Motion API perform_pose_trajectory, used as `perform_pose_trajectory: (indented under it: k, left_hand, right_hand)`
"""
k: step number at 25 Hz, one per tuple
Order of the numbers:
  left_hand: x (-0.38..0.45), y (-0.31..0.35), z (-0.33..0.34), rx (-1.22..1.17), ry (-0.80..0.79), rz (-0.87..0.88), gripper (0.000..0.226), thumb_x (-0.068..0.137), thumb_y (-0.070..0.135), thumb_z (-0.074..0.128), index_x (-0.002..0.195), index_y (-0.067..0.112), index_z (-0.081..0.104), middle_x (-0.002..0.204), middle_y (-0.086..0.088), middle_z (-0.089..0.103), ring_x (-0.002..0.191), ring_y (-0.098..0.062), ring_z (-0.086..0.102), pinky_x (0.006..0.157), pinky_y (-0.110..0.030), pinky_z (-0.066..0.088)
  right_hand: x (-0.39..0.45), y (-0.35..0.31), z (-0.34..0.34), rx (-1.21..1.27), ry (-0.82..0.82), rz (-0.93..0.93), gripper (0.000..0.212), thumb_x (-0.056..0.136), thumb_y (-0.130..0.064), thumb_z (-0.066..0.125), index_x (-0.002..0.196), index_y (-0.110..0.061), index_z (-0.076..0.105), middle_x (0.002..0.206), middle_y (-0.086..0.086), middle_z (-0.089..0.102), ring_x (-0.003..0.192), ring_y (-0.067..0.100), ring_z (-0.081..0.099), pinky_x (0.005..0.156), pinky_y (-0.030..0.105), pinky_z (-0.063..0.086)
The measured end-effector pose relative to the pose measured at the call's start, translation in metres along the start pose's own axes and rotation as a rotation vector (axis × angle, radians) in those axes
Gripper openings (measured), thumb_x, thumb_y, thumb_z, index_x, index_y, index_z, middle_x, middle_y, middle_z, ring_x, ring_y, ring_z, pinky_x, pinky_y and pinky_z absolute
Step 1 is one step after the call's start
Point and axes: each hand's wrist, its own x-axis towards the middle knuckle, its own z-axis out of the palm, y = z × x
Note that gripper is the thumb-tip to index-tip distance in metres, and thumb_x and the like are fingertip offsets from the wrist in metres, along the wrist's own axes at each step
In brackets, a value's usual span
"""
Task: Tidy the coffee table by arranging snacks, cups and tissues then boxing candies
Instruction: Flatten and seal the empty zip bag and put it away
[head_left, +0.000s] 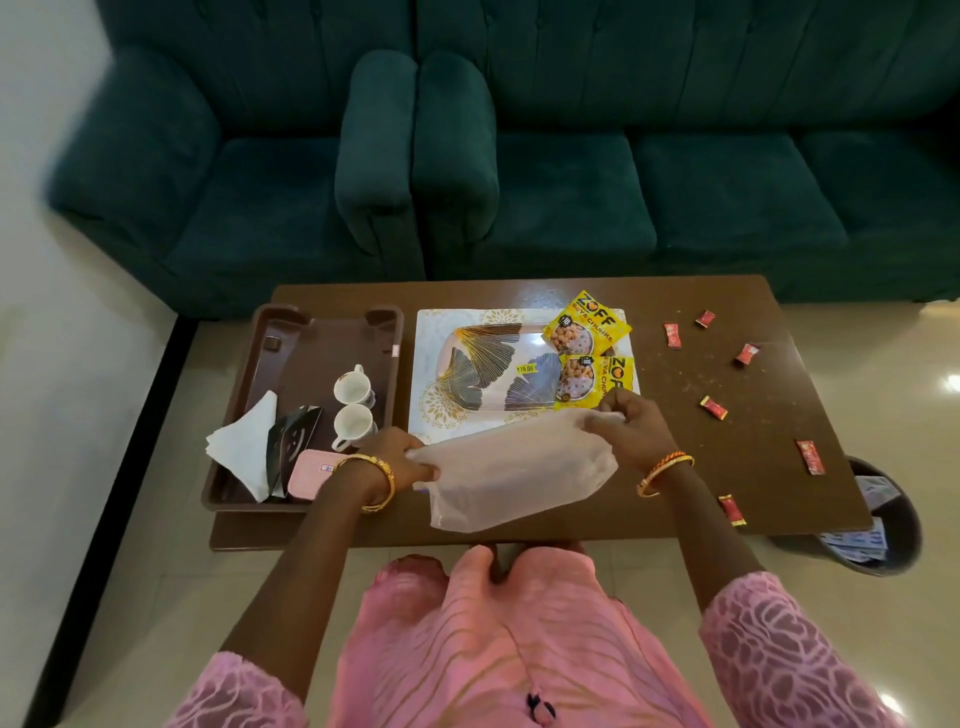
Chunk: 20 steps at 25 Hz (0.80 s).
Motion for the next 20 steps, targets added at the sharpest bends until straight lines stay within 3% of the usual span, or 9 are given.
perform_pose_trajectory:
  k: [3,5,6,8,10,13,16,18,20]
  left_hand:
    - [-0.003,0.012,-0.022,0.007,-0.226,0.032,0.069,0.054,0.053,0.08,0.112,0.02,0.062,0.115,-0.002,0.065,0.102,-0.021,0.06,0.094,-0.036,0.051]
    - [-0.006,0.033,-0.033,-0.173,-0.24,0.126,0.099,0.041,0.065,0.078,0.129,0.029,0.05,0.121,0.009,0.053,0.112,-0.015,0.052,0.1,-0.035,0.045]
    - [-0.005,0.043,-0.034,-0.255,-0.241,0.162,0.098,0.042,0.064,0.079,0.129,0.033,0.048,0.121,0.01,0.054,0.111,-0.013,0.053,0.098,-0.034,0.046]
    - [-0.004,0.06,-0.027,-0.359,-0.257,0.201,0.063,0.058,0.048,0.082,0.113,0.031,0.058,0.112,0.005,0.064,0.097,-0.012,0.063,0.085,-0.029,0.054]
    - [0.0,0.066,-0.014,-0.498,-0.172,0.186,0.027,0.076,0.028,0.075,0.101,0.022,0.065,0.1,-0.004,0.068,0.077,-0.01,0.066,0.064,-0.021,0.056]
    - [0.007,0.059,-0.003,-0.865,-0.072,0.078,0.024,0.082,0.016,0.07,0.105,0.009,0.068,0.101,-0.012,0.07,0.07,-0.015,0.069,0.057,-0.023,0.057]
    - [0.011,0.051,0.008,-1.049,-0.129,0.023,0.028,0.082,0.017,0.069,0.108,0.009,0.068,0.098,-0.011,0.072,0.085,-0.027,0.068,0.079,-0.037,0.056]
    - [0.011,0.049,0.018,-1.117,-0.167,0.014,0.024,0.083,0.014,0.067,0.106,0.008,0.068,0.091,-0.008,0.073,0.084,-0.027,0.068,0.08,-0.037,0.056]
    - [0.01,0.048,0.024,-1.145,-0.134,0.019,0.026,0.083,0.013,0.067,0.108,0.007,0.068,0.091,-0.008,0.073,0.08,-0.024,0.07,0.073,-0.032,0.057]
  right_hand:
    - [0.005,-0.017,-0.002,0.048,-0.102,-0.108,0.025,0.077,0.001,0.07,0.074,-0.015,0.052,0.07,0.007,0.056,0.068,0.02,0.051,0.062,0.032,0.046]
    - [0.009,-0.035,0.002,0.044,-0.225,-0.17,0.02,0.077,0.001,0.07,0.082,-0.01,0.055,0.078,0.011,0.058,0.074,0.018,0.057,0.069,0.032,0.051]
    - [0.01,-0.045,0.004,0.04,-0.261,-0.193,0.019,0.077,0.001,0.07,0.082,-0.011,0.056,0.078,0.011,0.06,0.073,0.014,0.06,0.069,0.029,0.052]
    - [0.013,-0.063,0.01,0.008,-0.225,-0.205,0.02,0.076,-0.004,0.072,0.088,-0.013,0.058,0.084,0.012,0.064,0.078,0.011,0.066,0.071,0.028,0.056]
    - [0.014,-0.07,0.013,-0.045,-0.036,-0.159,0.047,0.074,-0.016,0.076,0.114,-0.014,0.051,0.107,0.011,0.061,0.098,0.02,0.061,0.086,0.036,0.053]
    - [-0.005,-0.058,0.014,0.123,0.169,0.033,0.09,0.067,-0.031,0.082,0.138,-0.019,0.028,0.126,-0.001,0.049,0.113,0.016,0.05,0.094,0.032,0.045]
    - [-0.031,-0.026,0.038,0.481,-0.109,0.326,0.082,0.065,-0.036,0.08,0.134,-0.014,0.04,0.128,0.009,0.059,0.11,0.025,0.06,0.092,0.045,0.051]
    - [-0.043,-0.015,0.052,0.786,-0.313,0.376,0.058,0.076,-0.028,0.072,0.127,-0.012,0.052,0.13,0.02,0.058,0.117,0.035,0.057,0.103,0.055,0.042]
    - [-0.042,-0.012,0.054,0.883,-0.386,0.356,0.054,0.078,-0.019,0.067,0.128,-0.008,0.052,0.131,0.022,0.056,0.121,0.038,0.052,0.106,0.056,0.038]
